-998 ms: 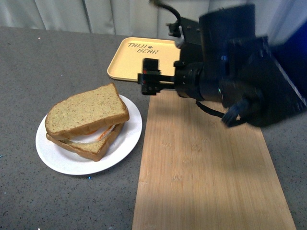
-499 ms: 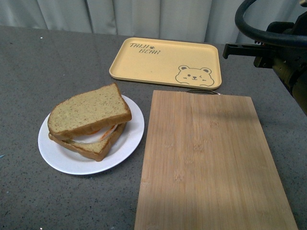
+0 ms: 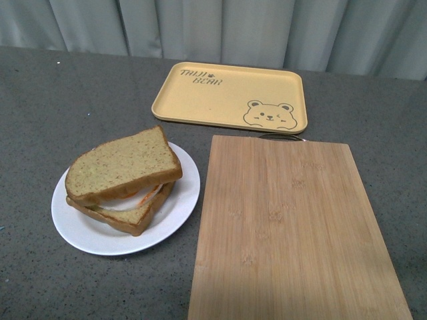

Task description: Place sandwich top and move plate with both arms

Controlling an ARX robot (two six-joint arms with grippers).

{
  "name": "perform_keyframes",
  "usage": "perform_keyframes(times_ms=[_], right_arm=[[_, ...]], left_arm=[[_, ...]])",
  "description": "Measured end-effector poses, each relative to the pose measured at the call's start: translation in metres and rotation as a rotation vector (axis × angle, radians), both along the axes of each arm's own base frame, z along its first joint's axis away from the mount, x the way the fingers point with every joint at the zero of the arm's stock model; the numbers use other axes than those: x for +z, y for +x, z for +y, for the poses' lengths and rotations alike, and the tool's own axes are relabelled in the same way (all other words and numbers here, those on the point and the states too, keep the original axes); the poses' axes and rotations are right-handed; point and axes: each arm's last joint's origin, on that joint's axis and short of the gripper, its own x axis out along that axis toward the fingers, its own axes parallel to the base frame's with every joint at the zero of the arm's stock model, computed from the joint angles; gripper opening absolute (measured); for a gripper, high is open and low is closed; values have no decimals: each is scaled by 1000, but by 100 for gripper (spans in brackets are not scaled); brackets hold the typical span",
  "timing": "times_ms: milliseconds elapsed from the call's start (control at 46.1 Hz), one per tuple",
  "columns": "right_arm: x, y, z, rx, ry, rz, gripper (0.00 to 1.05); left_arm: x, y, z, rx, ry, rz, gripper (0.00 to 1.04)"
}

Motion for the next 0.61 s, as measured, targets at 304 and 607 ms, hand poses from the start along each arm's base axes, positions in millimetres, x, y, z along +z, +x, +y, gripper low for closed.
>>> perform_keyframes(times_ms=[304, 607], right_arm=[[13, -20, -13, -4, 2, -4, 1], [17, -36, -13, 3, 1, -20, 1]], left_arm=[[0, 0, 0, -1, 0, 0, 98], [0, 0, 0, 0, 0, 0, 98]])
